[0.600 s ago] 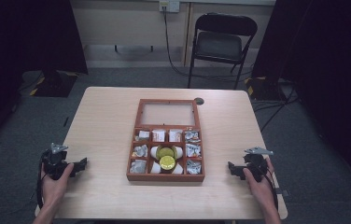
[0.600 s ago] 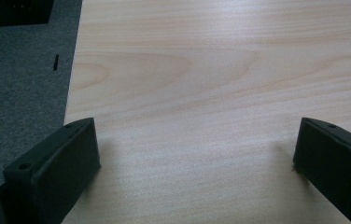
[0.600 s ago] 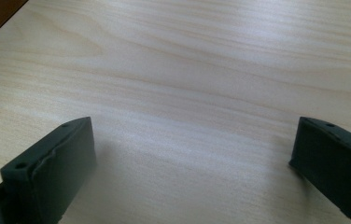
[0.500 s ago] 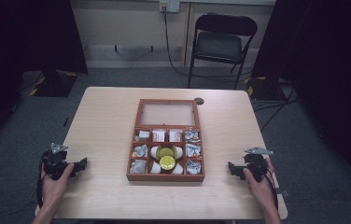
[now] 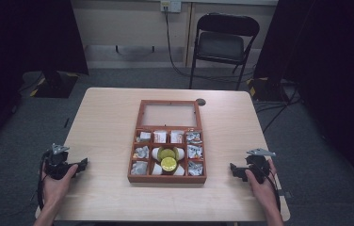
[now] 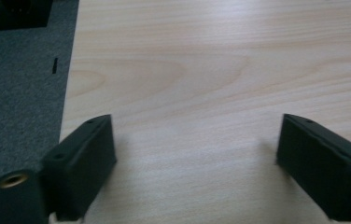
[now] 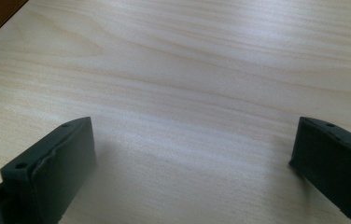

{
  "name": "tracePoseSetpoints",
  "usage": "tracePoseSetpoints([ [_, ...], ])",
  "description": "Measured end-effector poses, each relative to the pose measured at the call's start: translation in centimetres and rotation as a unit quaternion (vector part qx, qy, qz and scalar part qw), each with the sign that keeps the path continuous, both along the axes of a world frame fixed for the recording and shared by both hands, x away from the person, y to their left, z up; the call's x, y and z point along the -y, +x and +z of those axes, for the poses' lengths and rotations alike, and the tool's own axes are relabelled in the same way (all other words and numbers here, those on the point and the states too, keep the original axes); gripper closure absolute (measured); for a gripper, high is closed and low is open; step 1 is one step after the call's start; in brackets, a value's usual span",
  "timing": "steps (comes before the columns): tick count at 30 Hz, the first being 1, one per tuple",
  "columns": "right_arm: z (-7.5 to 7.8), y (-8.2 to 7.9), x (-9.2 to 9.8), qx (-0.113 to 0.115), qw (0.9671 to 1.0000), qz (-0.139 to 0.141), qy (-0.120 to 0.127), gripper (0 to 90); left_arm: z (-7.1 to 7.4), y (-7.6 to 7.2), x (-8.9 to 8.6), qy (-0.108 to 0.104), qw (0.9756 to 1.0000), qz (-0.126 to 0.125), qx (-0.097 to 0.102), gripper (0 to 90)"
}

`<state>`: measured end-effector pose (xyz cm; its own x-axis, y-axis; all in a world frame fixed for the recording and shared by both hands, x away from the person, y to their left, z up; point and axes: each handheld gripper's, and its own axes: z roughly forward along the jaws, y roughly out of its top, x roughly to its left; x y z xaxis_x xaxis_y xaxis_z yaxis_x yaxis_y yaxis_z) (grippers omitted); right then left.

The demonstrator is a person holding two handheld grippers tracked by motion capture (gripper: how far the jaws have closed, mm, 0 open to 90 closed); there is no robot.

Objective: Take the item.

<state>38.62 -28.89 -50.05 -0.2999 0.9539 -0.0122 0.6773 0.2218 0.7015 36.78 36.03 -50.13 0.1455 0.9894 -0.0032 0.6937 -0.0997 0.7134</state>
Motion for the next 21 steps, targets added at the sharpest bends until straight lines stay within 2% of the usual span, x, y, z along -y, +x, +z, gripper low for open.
tracePoseSetpoints([
  [3,0.0,0.0,0.0,0.000,1.0000,0.000,0.000,0.0,0.2,-0.1,0.1,0.023,0.9997,0.008,0.004,16.5],
  [8,0.0,0.0,0.0,0.000,1.0000,0.000,0.000,0.0,0.8,-0.4,0.0,-0.001,0.9998,0.005,0.018,22.4],
  [15,0.0,0.0,0.0,0.001,1.0000,0.000,0.000,0.0,1.5,-0.7,0.9,-0.006,0.9992,-0.020,0.035,22.4],
  [18,0.0,0.0,0.0,0.000,1.0000,0.000,0.000,0.0,2.0,-0.9,1.2,-0.019,0.9979,-0.036,0.049,22.5],
  [21,0.0,0.0,0.0,0.000,1.0000,0.000,0.000,0.0,2.4,-1.2,1.7,-0.019,0.9966,-0.050,0.062,23.8],
])
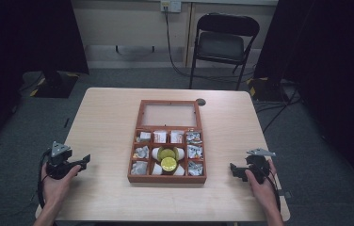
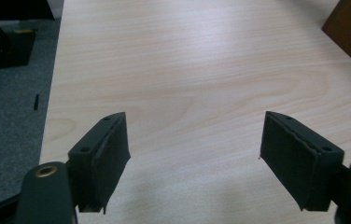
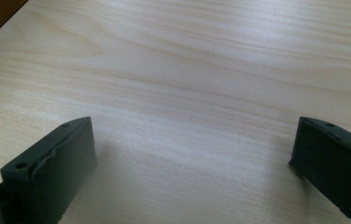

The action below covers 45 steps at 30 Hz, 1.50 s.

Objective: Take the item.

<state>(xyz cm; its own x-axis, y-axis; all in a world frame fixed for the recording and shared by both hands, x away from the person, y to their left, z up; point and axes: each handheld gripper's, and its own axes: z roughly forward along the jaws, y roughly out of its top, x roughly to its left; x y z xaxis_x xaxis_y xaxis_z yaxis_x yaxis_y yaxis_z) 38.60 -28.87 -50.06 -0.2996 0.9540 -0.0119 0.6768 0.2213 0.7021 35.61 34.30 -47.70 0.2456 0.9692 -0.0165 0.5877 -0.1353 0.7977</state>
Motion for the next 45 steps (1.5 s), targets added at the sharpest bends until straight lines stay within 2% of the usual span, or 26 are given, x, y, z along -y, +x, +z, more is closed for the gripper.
tracePoseSetpoints([
  [5,0.0,0.0,0.0,0.000,1.0000,0.000,0.000,0.0,0.6,-0.2,1.1,0.000,0.9996,-0.026,0.010,23.8],
  [7,0.0,0.0,0.0,0.000,1.0000,0.000,0.000,0.0,0.7,-0.3,1.3,-0.015,0.9991,-0.039,0.009,23.8],
  [12,0.0,0.0,0.0,0.000,1.0000,0.000,0.000,0.0,1.2,-0.4,1.9,-0.018,0.9981,-0.057,0.015,25.2],
  [16,0.0,0.0,0.0,0.000,1.0000,0.000,0.000,0.0,1.7,-0.5,2.3,-0.030,0.9967,-0.070,0.026,26.3],
  [18,0.0,0.0,0.0,0.000,1.0000,0.000,0.000,0.0,1.8,-0.5,2.6,-0.042,0.9960,-0.075,0.025,26.6],
  [24,0.0,0.0,0.0,0.000,1.0000,0.001,-0.001,0.0,2.6,-1.0,3.7,-0.044,0.9943,-0.094,0.024,27.0],
  [36,0.0,0.0,0.0,0.001,1.0000,0.002,-0.001,0.0,4.2,-1.7,6.6,-0.044,0.9883,-0.143,0.031,28.6],
  [45,0.0,0.0,0.0,0.001,1.0000,0.002,-0.001,0.0,5.5,-1.4,8.5,-0.036,0.9829,-0.176,0.041,29.3],
])
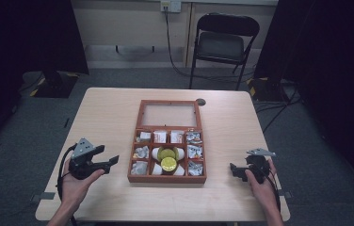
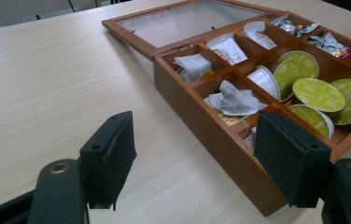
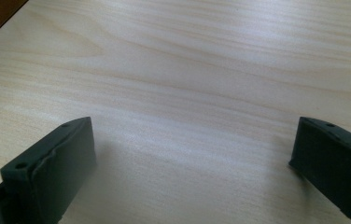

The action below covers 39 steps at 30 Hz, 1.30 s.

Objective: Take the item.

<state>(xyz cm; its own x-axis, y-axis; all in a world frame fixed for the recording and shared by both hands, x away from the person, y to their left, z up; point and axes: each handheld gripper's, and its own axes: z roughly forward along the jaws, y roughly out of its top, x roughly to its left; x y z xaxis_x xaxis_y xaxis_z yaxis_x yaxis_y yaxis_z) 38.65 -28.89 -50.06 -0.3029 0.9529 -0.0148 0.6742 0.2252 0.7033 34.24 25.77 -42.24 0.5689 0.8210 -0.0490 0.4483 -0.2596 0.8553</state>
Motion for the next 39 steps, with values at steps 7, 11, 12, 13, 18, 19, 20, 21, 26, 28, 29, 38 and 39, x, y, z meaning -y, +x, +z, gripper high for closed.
tracePoseSetpoints([
  [7,0.0,0.0,0.0,0.000,1.0000,0.000,0.000,0.0,0.2,0.1,2.0,-0.001,0.9994,-0.034,0.002,32.5],
  [11,0.0,0.0,0.0,0.000,1.0000,0.000,0.000,0.0,0.6,0.5,3.1,0.002,0.9987,-0.051,0.006,32.3],
  [12,0.0,0.0,0.0,0.000,1.0000,0.000,0.000,0.0,0.6,0.6,3.3,-0.003,0.9984,-0.056,0.006,32.3],
  [13,0.0,0.0,0.0,0.000,1.0000,0.000,0.001,0.0,0.5,0.7,3.4,-0.023,0.9978,-0.062,0.001,32.3],
  [18,0.0,0.0,0.0,0.000,1.0000,0.000,0.000,0.0,0.0,1.3,4.5,-0.004,0.9970,-0.076,-0.015,32.0],
  [19,0.0,0.0,0.0,0.000,1.0000,0.000,0.000,0.0,-0.1,1.4,4.8,-0.004,0.9968,-0.078,-0.014,31.9],
  [20,0.0,0.0,0.0,0.000,1.0000,0.000,0.000,0.0,-0.1,1.4,5.0,0.000,0.9967,-0.081,-0.012,32.0],
  [21,0.0,0.0,0.0,0.000,1.0000,0.000,0.000,0.0,-0.1,1.5,5.2,0.003,0.9962,-0.086,-0.013,32.2],
  [26,0.0,0.0,0.0,0.000,1.0000,0.000,0.000,0.0,-0.1,2.0,5.9,0.004,0.9945,-0.103,-0.021,32.9],
  [28,0.0,0.0,0.0,0.000,1.0000,0.000,0.000,0.0,0.0,2.1,6.3,0.003,0.9944,-0.104,-0.022,32.8],
  [29,0.0,0.0,0.0,0.000,1.0000,0.000,0.000,0.0,0.1,2.0,6.5,0.002,0.9943,-0.105,-0.022,32.6],
  [38,0.0,0.0,0.0,-0.001,1.0000,0.000,0.001,0.0,-0.1,2.5,9.4,0.018,0.9892,-0.142,-0.033,33.6],
  [39,0.0,0.0,0.0,-0.001,1.0000,0.000,0.001,0.0,-0.2,2.6,9.7,0.016,0.9884,-0.147,-0.035,33.6],
])
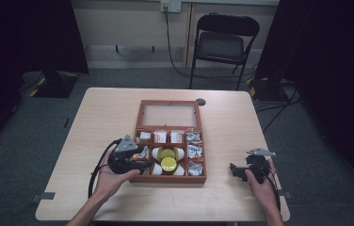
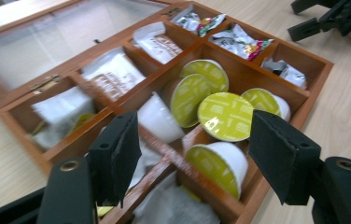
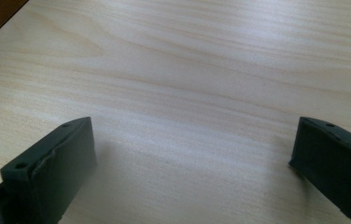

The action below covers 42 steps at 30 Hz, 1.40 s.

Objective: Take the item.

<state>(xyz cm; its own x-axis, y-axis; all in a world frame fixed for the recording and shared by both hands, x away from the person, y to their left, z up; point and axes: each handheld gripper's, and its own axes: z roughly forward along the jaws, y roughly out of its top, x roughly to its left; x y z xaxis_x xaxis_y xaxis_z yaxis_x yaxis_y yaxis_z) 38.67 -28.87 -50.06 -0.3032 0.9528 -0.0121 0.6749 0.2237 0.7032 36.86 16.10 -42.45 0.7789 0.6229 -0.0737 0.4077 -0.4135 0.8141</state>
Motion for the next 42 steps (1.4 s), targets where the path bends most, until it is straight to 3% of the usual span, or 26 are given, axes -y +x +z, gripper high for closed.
tracePoseSetpoints([
  [7,0.0,0.0,0.0,0.000,1.0000,0.000,0.000,0.0,-0.4,1.0,1.4,0.013,0.9998,-0.011,-0.009,33.9],
  [14,0.0,0.0,0.0,0.000,1.0000,0.000,0.000,0.0,-0.3,1.7,2.4,0.007,0.9998,-0.015,-0.014,33.8],
  [18,0.0,0.0,0.0,0.000,1.0000,0.000,0.000,0.0,-0.8,2.0,3.2,0.015,0.9996,-0.017,-0.015,34.8],
  [26,0.0,0.0,0.0,0.000,1.0000,0.000,0.000,0.0,-1.6,2.5,4.1,0.006,0.9985,-0.041,-0.035,37.4],
  [35,0.0,0.0,0.0,0.000,1.0000,0.000,0.000,0.0,-2.6,2.5,5.7,0.037,0.9959,-0.071,-0.041,37.7],
  [36,0.0,0.0,0.0,0.000,1.0000,0.000,0.000,0.0,-2.8,2.6,5.8,0.045,0.9957,-0.070,-0.042,37.9],
  [42,0.0,0.0,0.0,0.000,1.0000,0.000,0.000,0.0,-3.3,3.1,6.3,0.046,0.9956,-0.060,-0.055,36.6],
])
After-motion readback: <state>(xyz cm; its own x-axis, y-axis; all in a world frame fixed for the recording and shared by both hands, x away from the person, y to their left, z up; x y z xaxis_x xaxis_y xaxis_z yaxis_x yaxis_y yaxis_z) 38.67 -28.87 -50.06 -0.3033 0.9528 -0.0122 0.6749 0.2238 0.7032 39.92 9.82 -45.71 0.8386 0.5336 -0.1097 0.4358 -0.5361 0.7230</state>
